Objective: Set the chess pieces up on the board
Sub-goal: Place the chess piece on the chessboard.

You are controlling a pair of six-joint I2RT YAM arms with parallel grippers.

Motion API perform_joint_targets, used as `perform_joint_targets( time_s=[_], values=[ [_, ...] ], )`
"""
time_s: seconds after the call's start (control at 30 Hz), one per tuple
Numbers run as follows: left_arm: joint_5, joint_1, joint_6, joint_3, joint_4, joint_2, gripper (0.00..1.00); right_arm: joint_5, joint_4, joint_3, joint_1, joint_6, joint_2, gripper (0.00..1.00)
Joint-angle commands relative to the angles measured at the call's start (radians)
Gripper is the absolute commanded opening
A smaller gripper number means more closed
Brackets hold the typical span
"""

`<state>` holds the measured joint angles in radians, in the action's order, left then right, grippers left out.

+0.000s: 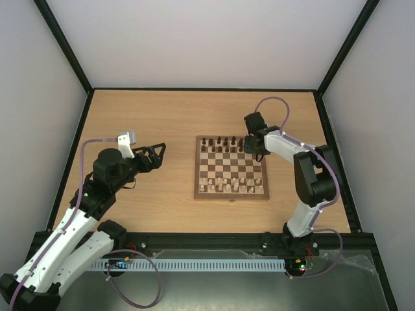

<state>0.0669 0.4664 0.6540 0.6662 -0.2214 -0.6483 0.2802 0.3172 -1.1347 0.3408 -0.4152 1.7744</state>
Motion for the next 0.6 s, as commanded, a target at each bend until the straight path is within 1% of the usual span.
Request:
perform_joint_targets(
  time_s=[0.0, 0.1, 0.17, 0.23, 0.27, 0.33, 0.47, 0.57],
  values=[
    [-0.015, 0.002, -0.011, -0.008, 0.012, 0.0, 1.0, -0.002, 0.039, 0.006, -0.002, -0.004, -0.064, 0.34],
    [-0.021, 0.001, -0.01, 0.002, 0.003, 0.004, 1.0, -0.004, 0.047, 0.014, -0.002, -0.007, -0.104, 0.35],
    [-0.039, 0.001, -0.01, 0.006, -0.001, 0.002, 0.99, -0.003, 0.052, 0.024, -0.002, -0.011, -0.151, 0.46],
    [-0.067, 0.001, -0.018, 0.012, 0.0, -0.005, 0.99, 0.01, 0.056, 0.036, -0.002, -0.014, -0.22, 0.67],
    [-0.086, 0.001, -0.021, 0.013, 0.002, -0.01, 0.99, 0.015, 0.061, 0.042, -0.002, -0.016, -0.252, 0.75],
    [-0.141, 0.001, -0.028, 0.015, 0.003, -0.023, 1.0, 0.025, 0.068, 0.056, -0.001, -0.017, -0.314, 1.0],
    [-0.248, 0.001, -0.025, 0.012, 0.022, -0.044, 1.0, 0.047, 0.075, 0.078, -0.002, -0.017, -0.437, 0.99],
    [-0.338, 0.001, 0.005, 0.014, 0.02, -0.059, 0.99, 0.062, 0.058, 0.111, -0.002, -0.019, -0.531, 0.99]
  ],
)
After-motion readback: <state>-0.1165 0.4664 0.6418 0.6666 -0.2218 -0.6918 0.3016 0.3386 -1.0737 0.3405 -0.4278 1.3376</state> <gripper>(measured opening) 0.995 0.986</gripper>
